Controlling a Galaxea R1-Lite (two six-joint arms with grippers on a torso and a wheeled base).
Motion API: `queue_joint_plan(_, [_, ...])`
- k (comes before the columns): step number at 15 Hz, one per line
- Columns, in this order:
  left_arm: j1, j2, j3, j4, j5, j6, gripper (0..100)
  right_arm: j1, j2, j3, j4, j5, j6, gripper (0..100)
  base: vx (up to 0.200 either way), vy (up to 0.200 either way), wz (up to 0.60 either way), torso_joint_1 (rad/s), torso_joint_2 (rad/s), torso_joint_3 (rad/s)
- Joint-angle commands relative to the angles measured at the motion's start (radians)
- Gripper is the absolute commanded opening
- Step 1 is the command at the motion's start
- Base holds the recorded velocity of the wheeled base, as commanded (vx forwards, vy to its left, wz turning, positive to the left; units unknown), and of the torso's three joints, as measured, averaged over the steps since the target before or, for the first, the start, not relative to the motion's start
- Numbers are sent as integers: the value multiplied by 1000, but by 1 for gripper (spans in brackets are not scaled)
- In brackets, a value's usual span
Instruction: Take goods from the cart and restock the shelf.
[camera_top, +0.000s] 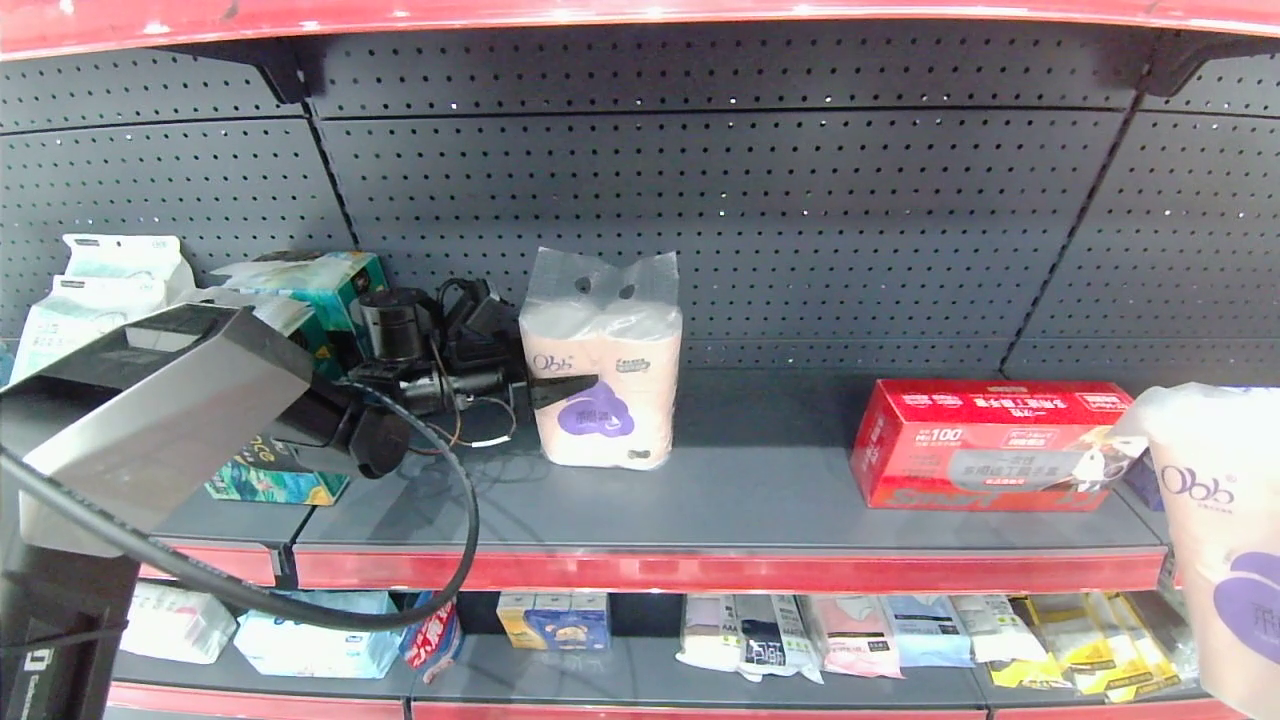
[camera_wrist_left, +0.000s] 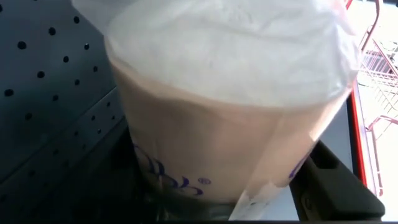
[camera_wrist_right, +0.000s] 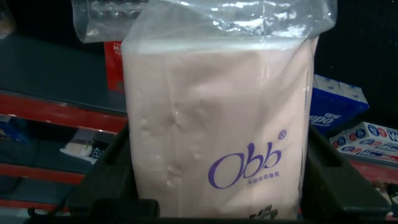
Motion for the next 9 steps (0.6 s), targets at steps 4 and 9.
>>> queue_joint_plan(4, [11, -55, 97, -46, -23, -5, 0, 0, -3, 5, -1, 0, 1, 0, 0, 0, 0, 0, 0, 0])
queue_joint_plan(9, [26, -127, 188, -78, -49, -25, 0, 0, 0, 16, -1, 2, 1, 0, 0, 0, 0, 0, 0, 0])
